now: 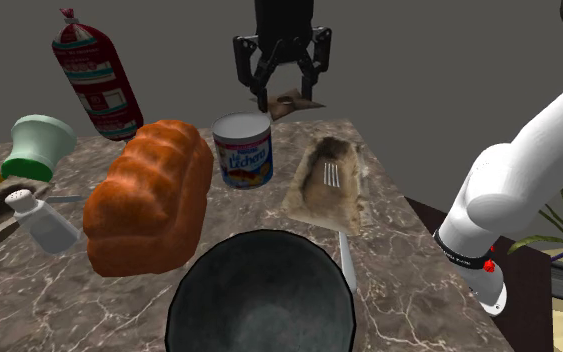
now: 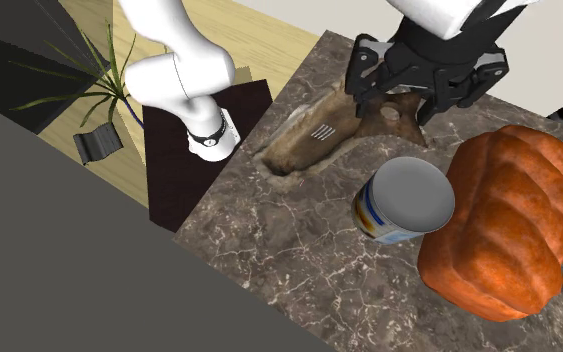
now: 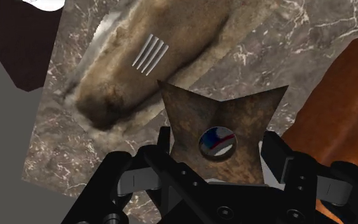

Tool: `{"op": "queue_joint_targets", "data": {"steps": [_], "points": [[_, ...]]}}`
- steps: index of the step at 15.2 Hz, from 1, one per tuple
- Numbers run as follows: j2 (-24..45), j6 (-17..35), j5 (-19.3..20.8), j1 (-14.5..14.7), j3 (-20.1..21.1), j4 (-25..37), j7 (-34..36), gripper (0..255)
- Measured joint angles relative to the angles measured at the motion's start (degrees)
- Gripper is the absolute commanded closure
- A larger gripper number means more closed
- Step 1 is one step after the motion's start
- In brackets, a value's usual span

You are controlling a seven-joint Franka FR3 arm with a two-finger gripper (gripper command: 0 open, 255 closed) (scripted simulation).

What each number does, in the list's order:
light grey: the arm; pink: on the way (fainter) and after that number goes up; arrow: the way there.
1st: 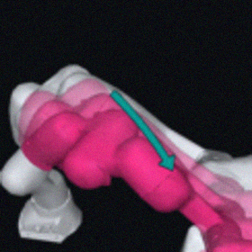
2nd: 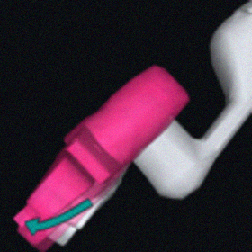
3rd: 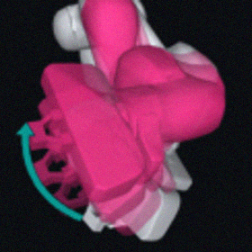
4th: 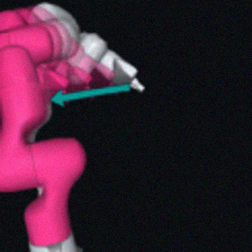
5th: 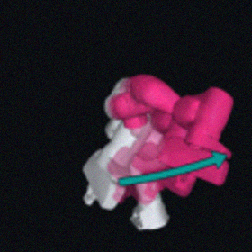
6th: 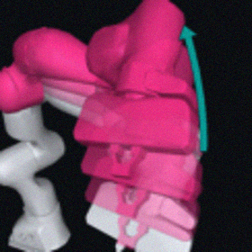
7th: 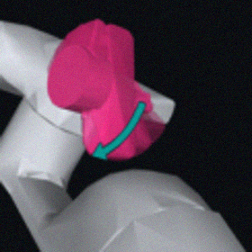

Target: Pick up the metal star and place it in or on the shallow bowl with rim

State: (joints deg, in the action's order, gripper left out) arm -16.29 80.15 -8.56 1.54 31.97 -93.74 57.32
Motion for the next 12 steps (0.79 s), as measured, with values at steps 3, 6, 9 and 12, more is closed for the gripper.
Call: {"op": "queue_joint_targets", "data": {"steps": [3, 6, 9, 12], "points": [[1.32, 0.05, -0.07, 1.26, 3.54, 1.58, 4.91, 255], [2.82, -0.08, 0.14, 2.50, 7.15, 3.44, 9.89, 255], [5.58, -0.10, 1.33, 3.72, 11.25, 6.10, 15.23, 255], [9.44, -0.32, 3.59, 5.52, 16.23, 9.49, 21.87, 255]]}}
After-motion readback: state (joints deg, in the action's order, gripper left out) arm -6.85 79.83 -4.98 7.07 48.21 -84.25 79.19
